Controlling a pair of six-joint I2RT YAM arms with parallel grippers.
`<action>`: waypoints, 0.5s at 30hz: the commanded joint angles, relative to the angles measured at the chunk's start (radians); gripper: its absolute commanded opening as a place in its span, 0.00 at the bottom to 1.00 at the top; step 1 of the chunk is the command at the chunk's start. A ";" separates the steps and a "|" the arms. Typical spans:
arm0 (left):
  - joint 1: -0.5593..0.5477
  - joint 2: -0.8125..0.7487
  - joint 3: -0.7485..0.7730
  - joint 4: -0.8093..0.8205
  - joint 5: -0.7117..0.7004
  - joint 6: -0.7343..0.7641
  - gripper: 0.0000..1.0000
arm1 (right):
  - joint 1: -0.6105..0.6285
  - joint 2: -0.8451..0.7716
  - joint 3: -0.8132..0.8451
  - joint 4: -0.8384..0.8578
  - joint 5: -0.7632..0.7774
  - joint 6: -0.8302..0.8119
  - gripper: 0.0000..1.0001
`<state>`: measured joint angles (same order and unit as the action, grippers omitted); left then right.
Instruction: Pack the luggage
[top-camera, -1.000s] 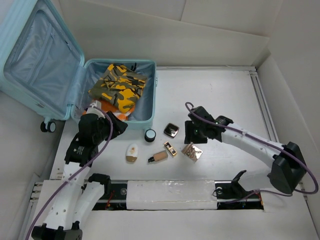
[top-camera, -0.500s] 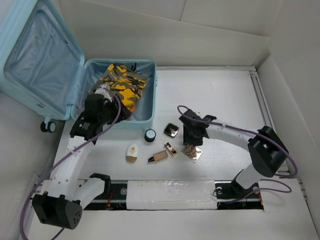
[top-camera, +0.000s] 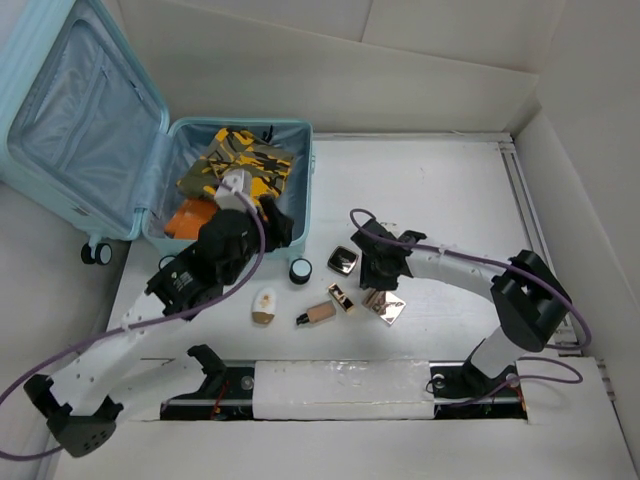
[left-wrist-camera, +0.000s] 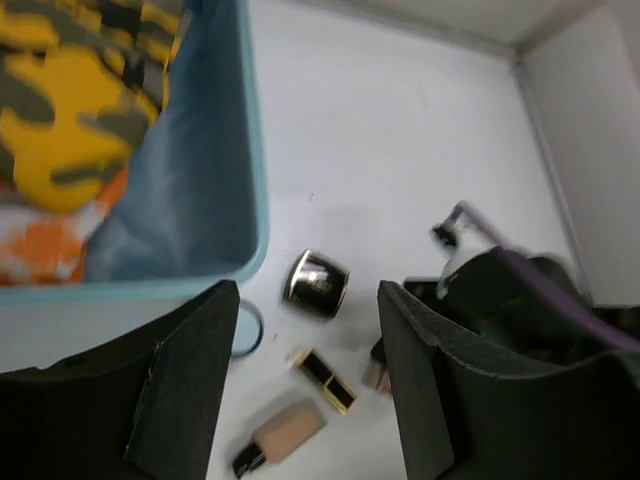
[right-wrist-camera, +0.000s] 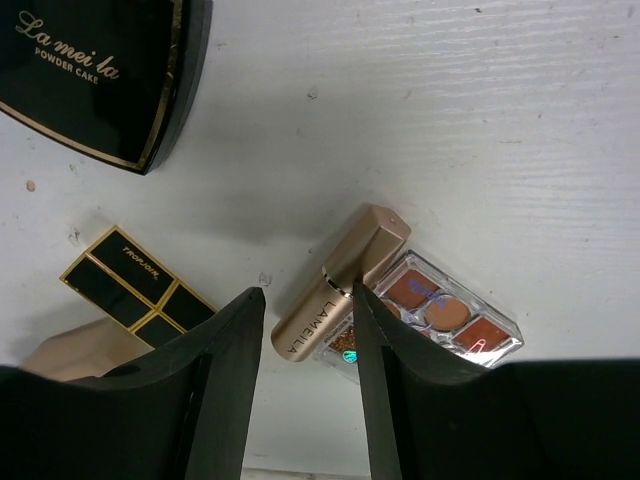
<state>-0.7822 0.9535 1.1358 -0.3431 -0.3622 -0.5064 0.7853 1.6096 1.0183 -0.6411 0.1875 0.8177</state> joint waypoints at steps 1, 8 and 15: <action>0.001 -0.143 -0.203 -0.031 -0.021 -0.177 0.54 | -0.010 -0.054 -0.009 0.023 0.053 0.034 0.47; 0.001 -0.164 -0.327 -0.177 -0.009 -0.260 0.54 | -0.029 0.004 -0.007 0.023 0.053 0.034 0.43; -0.035 -0.136 -0.427 -0.218 0.014 -0.389 0.56 | -0.029 0.036 0.002 0.011 0.053 0.063 0.42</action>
<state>-0.7856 0.7803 0.7216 -0.5362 -0.3580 -0.8173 0.7601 1.6337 1.0050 -0.6426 0.2176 0.8539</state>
